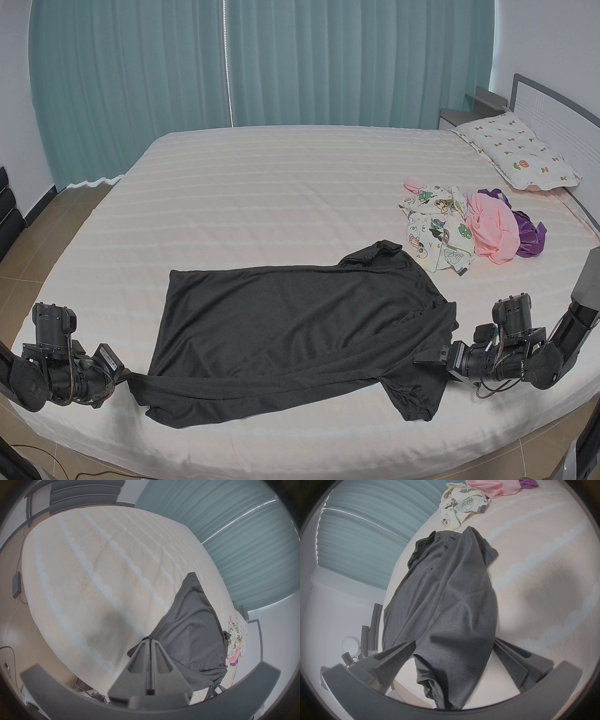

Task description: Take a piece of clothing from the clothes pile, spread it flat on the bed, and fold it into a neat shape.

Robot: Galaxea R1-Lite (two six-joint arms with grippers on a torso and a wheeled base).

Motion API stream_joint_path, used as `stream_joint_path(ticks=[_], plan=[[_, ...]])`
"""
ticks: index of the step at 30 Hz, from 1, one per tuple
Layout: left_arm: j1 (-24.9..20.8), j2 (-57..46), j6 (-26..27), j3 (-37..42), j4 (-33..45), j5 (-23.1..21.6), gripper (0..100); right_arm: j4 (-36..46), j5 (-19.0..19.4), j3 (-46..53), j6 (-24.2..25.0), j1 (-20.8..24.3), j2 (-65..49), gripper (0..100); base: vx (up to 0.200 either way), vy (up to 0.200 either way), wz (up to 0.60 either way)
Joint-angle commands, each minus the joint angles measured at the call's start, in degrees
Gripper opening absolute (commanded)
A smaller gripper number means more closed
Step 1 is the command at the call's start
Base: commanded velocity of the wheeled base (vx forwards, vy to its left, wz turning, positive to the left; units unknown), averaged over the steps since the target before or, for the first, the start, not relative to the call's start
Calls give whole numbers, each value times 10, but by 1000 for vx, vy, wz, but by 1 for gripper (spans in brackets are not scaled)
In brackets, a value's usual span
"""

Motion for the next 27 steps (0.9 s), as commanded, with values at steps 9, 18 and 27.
stream_joint_path(ticks=[9, 18, 27], plan=[[0, -4, 0, 1, 1, 0, 0, 67, 1, 22, -5, -11, -67, 0, 0, 0, 0], [0, -41, 1, 11, 8, 1, 0, 191, 25, 28, -75, -62, -145, 0, 0, 0, 0], [-3, -82, 40, 26, 83, 4, 0, 328, 45, 25, -169, -84, -187, 0, 0, 0, 0]])
